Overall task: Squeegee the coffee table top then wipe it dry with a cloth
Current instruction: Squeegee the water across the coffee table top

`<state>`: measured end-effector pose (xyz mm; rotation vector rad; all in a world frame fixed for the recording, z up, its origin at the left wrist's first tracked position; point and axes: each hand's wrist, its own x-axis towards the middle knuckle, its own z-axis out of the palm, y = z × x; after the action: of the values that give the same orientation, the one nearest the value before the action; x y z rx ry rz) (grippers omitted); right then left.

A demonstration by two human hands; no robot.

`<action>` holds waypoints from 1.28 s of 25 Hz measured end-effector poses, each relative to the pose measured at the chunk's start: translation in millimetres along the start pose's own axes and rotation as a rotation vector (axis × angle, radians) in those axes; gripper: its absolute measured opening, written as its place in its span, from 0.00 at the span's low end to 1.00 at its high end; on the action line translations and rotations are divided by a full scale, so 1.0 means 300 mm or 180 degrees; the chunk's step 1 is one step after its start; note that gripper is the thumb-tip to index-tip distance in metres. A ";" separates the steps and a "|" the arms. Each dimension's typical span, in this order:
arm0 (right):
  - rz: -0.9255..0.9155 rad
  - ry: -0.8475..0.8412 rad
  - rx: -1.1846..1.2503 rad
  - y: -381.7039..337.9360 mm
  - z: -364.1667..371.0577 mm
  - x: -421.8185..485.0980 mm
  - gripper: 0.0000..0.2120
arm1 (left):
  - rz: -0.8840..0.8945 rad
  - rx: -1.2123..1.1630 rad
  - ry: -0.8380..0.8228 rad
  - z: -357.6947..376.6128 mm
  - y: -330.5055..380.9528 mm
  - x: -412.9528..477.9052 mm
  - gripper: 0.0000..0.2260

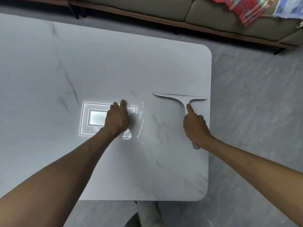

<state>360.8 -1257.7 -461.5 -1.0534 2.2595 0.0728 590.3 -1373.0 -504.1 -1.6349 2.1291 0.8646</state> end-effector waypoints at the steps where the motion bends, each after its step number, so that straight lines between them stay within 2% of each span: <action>1: -0.0077 -0.0080 -0.0070 0.001 0.008 -0.030 0.26 | 0.0011 -0.0101 -0.0043 0.013 -0.024 -0.050 0.24; 6: -0.0282 -0.0322 -0.0397 -0.006 0.049 -0.241 0.24 | -0.0177 -0.0052 -0.0242 0.074 -0.153 -0.351 0.26; 8: -0.0093 -0.0438 -0.0135 -0.010 0.040 -0.292 0.24 | -0.0338 -0.0010 -0.0208 0.103 -0.196 -0.438 0.27; 10: 0.0055 -0.0304 0.0269 -0.039 0.004 -0.287 0.20 | -0.0470 0.0095 -0.0050 0.136 -0.236 -0.481 0.26; 14: 0.0049 0.0161 0.0510 -0.185 -0.060 -0.129 0.11 | -0.0818 0.0133 0.0167 0.203 -0.332 -0.526 0.24; 19: 0.0185 0.0141 -0.0348 -0.336 0.041 -0.063 0.21 | -0.0954 0.0043 0.0342 0.274 -0.432 -0.567 0.22; 20: 0.0246 0.0109 -0.0032 -0.333 0.080 -0.088 0.22 | -0.0929 0.0025 0.0354 0.282 -0.439 -0.573 0.21; 23: -0.0537 0.0080 0.0219 -0.241 0.180 -0.181 0.18 | -0.0882 -0.0067 0.0350 0.288 -0.433 -0.588 0.21; 27: -0.1383 -0.0390 -0.0440 -0.013 0.217 -0.349 0.24 | -0.0824 -0.0224 0.0277 0.297 -0.402 -0.612 0.19; 30: -0.1649 -0.0646 -0.1090 0.130 0.171 -0.402 0.24 | -0.0744 -0.0423 0.0234 0.311 -0.383 -0.643 0.18; 32: -0.1639 -0.0789 -0.1141 0.161 0.121 -0.415 0.24 | -0.0758 -0.0625 0.0278 0.320 -0.378 -0.665 0.17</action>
<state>405.2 -1130.6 -429.6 -1.6840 1.7317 0.3783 746.2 -1179.5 -491.3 -2.0099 1.9011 0.9657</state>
